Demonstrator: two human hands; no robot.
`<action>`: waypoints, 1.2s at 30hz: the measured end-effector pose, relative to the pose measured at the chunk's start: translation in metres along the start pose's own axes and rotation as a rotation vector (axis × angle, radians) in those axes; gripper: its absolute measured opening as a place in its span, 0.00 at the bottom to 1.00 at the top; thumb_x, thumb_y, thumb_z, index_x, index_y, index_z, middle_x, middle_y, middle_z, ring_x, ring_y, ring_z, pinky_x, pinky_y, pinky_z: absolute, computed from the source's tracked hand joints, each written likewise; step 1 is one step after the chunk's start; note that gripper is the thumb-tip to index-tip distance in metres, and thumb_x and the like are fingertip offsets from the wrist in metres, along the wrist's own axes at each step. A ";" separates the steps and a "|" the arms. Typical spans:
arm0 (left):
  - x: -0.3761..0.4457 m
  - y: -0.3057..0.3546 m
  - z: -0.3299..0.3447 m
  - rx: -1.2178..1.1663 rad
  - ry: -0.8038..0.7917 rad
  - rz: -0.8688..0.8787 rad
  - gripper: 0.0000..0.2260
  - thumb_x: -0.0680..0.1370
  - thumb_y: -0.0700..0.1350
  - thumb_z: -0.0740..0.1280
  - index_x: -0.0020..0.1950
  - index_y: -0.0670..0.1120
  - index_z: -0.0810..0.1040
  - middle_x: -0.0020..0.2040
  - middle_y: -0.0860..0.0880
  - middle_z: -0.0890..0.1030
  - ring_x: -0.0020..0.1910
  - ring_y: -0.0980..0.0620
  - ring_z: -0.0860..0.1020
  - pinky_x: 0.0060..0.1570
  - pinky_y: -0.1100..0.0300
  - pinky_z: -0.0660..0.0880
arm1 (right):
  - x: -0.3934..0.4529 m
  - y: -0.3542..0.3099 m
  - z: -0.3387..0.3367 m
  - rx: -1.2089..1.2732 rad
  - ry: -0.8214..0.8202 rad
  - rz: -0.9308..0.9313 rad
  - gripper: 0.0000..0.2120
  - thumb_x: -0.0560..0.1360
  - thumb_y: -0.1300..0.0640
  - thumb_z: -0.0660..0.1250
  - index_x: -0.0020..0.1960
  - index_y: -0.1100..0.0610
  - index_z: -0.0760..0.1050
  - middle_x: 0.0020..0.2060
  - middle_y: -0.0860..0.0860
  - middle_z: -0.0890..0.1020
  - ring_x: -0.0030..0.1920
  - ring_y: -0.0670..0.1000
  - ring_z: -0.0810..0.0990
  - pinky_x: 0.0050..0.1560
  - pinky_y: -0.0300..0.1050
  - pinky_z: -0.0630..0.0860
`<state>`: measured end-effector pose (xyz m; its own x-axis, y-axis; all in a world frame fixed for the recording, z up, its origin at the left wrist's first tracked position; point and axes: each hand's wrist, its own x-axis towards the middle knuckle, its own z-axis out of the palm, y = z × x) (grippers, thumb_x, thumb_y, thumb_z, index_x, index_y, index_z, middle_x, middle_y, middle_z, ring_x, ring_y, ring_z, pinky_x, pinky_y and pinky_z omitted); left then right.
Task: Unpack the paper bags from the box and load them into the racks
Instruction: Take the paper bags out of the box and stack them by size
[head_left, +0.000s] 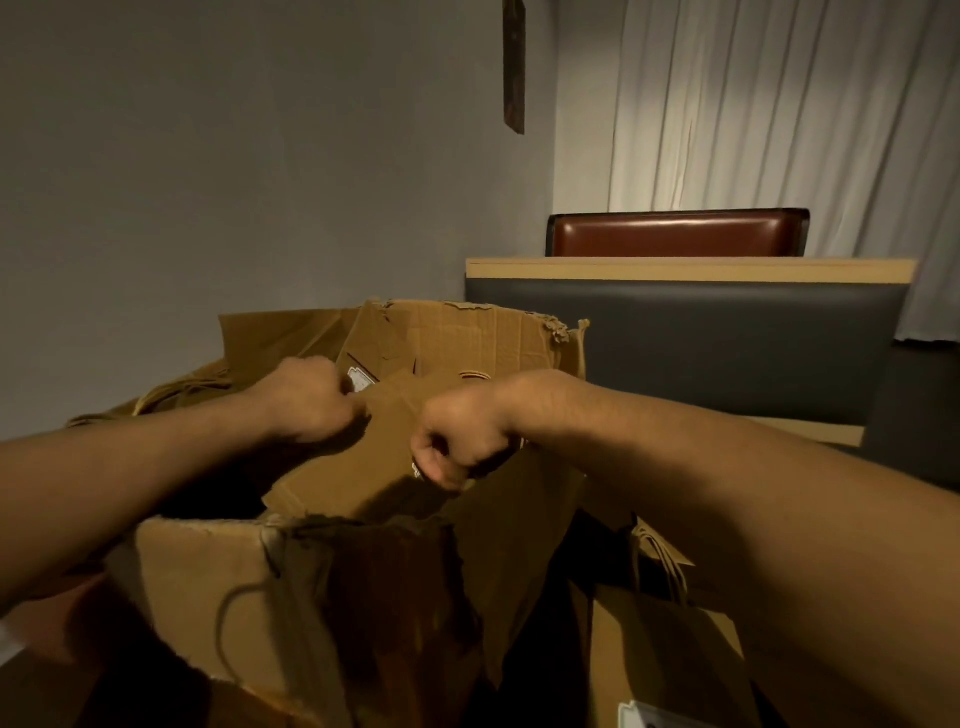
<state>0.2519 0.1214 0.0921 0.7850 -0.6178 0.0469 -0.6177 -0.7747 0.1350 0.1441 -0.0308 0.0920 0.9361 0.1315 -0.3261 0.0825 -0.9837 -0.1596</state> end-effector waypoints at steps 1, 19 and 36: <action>0.004 -0.004 -0.002 0.001 0.001 -0.053 0.12 0.81 0.51 0.63 0.58 0.46 0.80 0.52 0.47 0.82 0.49 0.50 0.80 0.49 0.56 0.78 | 0.002 0.001 0.002 -0.037 -0.079 0.007 0.09 0.76 0.69 0.66 0.53 0.59 0.78 0.43 0.48 0.78 0.46 0.47 0.77 0.48 0.42 0.75; -0.001 -0.007 -0.021 -0.559 -0.571 -0.113 0.12 0.83 0.42 0.55 0.51 0.39 0.77 0.29 0.44 0.76 0.21 0.53 0.72 0.17 0.65 0.67 | -0.001 0.003 -0.004 -0.093 0.247 -0.086 0.21 0.75 0.66 0.69 0.64 0.51 0.71 0.46 0.46 0.73 0.48 0.47 0.75 0.42 0.40 0.71; 0.007 -0.006 0.000 0.081 -0.478 -0.012 0.13 0.77 0.33 0.66 0.61 0.38 0.76 0.48 0.45 0.81 0.41 0.51 0.79 0.30 0.68 0.71 | 0.002 0.003 -0.006 -0.113 0.479 -0.170 0.17 0.71 0.61 0.75 0.55 0.52 0.73 0.54 0.47 0.73 0.53 0.48 0.74 0.51 0.44 0.78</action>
<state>0.2609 0.1222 0.0913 0.6945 -0.5867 -0.4165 -0.6253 -0.7785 0.0541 0.1485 -0.0339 0.0960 0.9556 0.2456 0.1630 0.2585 -0.9640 -0.0628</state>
